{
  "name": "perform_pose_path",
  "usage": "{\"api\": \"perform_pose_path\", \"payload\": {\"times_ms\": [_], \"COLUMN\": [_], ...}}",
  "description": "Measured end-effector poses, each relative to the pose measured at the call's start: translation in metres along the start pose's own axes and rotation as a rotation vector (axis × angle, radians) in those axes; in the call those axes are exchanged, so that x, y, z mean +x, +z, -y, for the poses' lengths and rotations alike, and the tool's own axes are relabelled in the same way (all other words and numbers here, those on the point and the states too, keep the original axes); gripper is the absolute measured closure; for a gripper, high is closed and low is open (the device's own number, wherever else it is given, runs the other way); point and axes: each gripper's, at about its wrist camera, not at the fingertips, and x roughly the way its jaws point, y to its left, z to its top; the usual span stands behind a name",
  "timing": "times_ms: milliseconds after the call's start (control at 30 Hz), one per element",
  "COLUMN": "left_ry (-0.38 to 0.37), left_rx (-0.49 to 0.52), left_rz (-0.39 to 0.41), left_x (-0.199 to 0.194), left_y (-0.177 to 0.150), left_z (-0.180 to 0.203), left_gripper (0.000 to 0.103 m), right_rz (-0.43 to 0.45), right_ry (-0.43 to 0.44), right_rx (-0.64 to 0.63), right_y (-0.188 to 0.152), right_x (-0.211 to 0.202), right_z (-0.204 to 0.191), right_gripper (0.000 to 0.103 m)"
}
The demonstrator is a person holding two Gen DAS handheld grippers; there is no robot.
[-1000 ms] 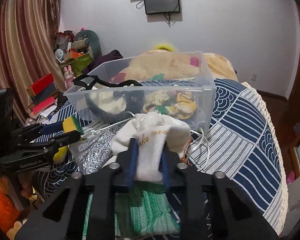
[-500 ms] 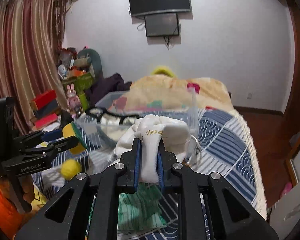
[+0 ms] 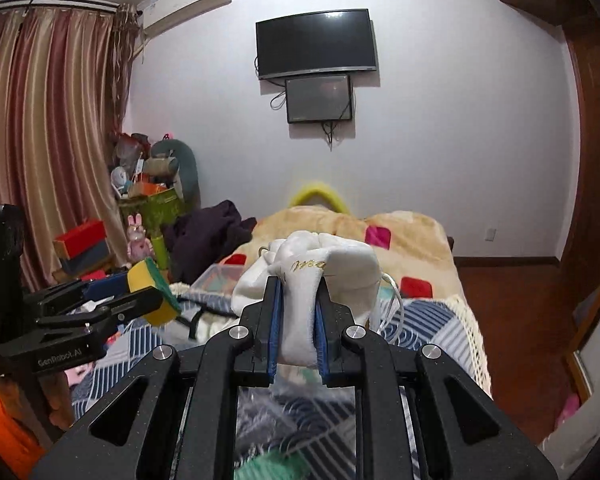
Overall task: Organize soft objects
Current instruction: 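Grasp the yellow sponge with the left tool while the right grasps the white sock, then release the sponge and sock into the clear box with both tools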
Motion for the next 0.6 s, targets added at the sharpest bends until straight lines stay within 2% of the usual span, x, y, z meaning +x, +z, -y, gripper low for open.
{"api": "perform_pose_path", "payload": {"times_ms": [200,600], "left_ry": [0.006,0.021], "left_rx": [0.007,0.05], "left_rz": [-0.08,-0.264], "left_x": [0.04,0.107], "left_y": [0.001,-0.021], "left_z": [-0.001,0.002], "left_gripper": [0.046,0.046], "right_rz": [-0.051,-0.244], "right_ry": [-0.002,-0.005], "right_rx": [-0.003,-0.048], "right_y": [-0.002,-0.025], "right_x": [0.027,0.081], "right_z": [-0.002,-0.003], "right_gripper": [0.089,0.089]}}
